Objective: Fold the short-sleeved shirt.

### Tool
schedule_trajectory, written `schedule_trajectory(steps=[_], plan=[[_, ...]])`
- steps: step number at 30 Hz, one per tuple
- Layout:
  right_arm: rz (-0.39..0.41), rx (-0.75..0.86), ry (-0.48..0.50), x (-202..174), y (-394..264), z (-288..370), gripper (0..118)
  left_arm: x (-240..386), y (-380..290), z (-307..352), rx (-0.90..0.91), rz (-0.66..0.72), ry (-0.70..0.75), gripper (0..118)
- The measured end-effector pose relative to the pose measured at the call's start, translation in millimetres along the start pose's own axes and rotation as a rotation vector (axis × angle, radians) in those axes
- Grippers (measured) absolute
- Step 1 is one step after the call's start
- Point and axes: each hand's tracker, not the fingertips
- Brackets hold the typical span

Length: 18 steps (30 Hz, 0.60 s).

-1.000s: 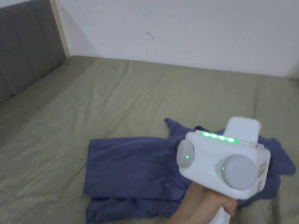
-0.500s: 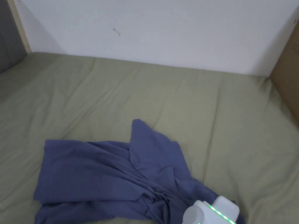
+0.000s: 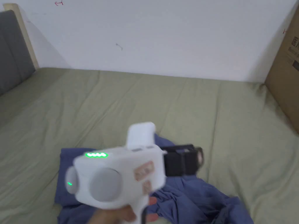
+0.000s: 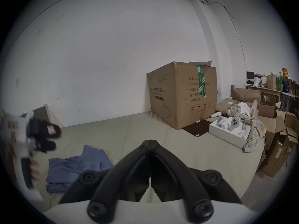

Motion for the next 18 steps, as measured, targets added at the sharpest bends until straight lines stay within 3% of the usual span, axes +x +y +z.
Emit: schedule_trajectory(steps=[2,3,4,5,7,8,11,17,18], plan=[[0.008,-0.008,0.021,-10,-3,0,0,-34,31,20,-0.053,0.019,0.075,113],[0.014,-0.017,0.033,-15,-5,-1,0,-51,46,27,-0.098,0.04,0.158,83],[0.02,-0.028,0.046,-19,-7,-3,0,-64,57,29,-0.116,0.059,0.228,25],[0.026,-0.043,0.062,-24,-10,-6,0,-86,69,31,-0.117,0.064,0.317,0],[0.038,-0.07,0.081,-34,-15,-14,0,-126,84,27,-0.099,0.139,0.521,0],[0.048,-0.087,0.091,-39,-18,-18,0,-141,91,20,-0.174,0.142,0.592,0],[0.091,-0.142,0.121,-53,-29,-34,0,-192,100,0,-0.3,0.151,0.665,0],[0.147,-0.267,0.159,-79,-60,-72,0,-284,95,-53,-0.446,0.393,0.701,0],[0.146,-0.283,0.17,-82,-64,-77,0,-294,90,-57,-0.416,0.423,0.695,25]])
